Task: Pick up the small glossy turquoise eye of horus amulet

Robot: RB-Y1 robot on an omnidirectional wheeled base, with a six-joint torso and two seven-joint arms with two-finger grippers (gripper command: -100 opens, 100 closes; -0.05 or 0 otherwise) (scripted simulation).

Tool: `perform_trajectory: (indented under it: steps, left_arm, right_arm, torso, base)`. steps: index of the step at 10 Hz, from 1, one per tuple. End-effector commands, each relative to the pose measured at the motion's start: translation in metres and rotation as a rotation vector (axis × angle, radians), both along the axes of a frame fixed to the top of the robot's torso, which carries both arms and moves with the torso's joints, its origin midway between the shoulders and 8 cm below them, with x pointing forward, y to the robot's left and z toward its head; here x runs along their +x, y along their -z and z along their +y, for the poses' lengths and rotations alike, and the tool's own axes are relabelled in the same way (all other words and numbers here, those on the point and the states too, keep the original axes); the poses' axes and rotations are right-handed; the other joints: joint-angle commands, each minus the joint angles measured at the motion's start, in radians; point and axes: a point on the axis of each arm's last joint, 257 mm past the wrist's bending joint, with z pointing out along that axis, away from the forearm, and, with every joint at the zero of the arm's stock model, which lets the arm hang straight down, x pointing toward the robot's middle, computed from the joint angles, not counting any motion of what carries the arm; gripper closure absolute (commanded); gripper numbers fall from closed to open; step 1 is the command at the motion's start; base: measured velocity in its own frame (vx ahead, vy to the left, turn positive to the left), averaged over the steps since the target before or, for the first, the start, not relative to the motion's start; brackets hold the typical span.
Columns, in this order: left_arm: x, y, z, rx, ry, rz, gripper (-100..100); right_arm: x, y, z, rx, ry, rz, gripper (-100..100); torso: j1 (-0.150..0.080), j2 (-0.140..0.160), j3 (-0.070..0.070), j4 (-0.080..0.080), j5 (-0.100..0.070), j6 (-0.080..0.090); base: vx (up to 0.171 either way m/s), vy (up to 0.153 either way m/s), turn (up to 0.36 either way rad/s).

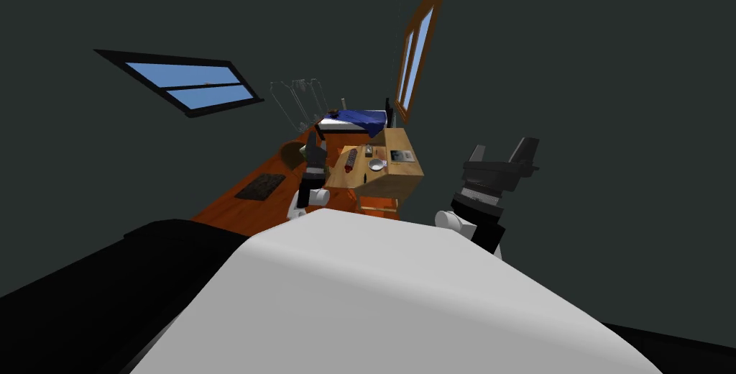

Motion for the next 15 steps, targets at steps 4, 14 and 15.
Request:
perform_trajectory:
  steps: [4,14,15]
  left_arm:
    - [0.033,0.038,0.008,0.061,-0.045,0.117,-100]
    - [0.099,0.124,0.033,0.180,-0.147,0.389,-100]
    - [0.110,0.138,0.038,0.204,-0.166,0.439,-100]
  right_arm:
    - [0.000,0.000,0.000,0.000,0.000,0.000,0]
    - [0.000,0.000,0.000,0.000,0.000,0.000,0]
    - [0.000,0.000,0.000,0.000,0.000,0.000,0]
  torso:
    - [0.000,0.000,0.000,0.000,0.000,0.000]
    - [0.000,0.000,0.000,0.000,0.000,0.000]
    - [0.000,0.000,0.000,0.000,0.000,-0.001]
  base:
    - [-0.004,0.026,-0.111]
    - [-0.007,0.026,-0.107]
    - [-0.013,0.030,-0.157]
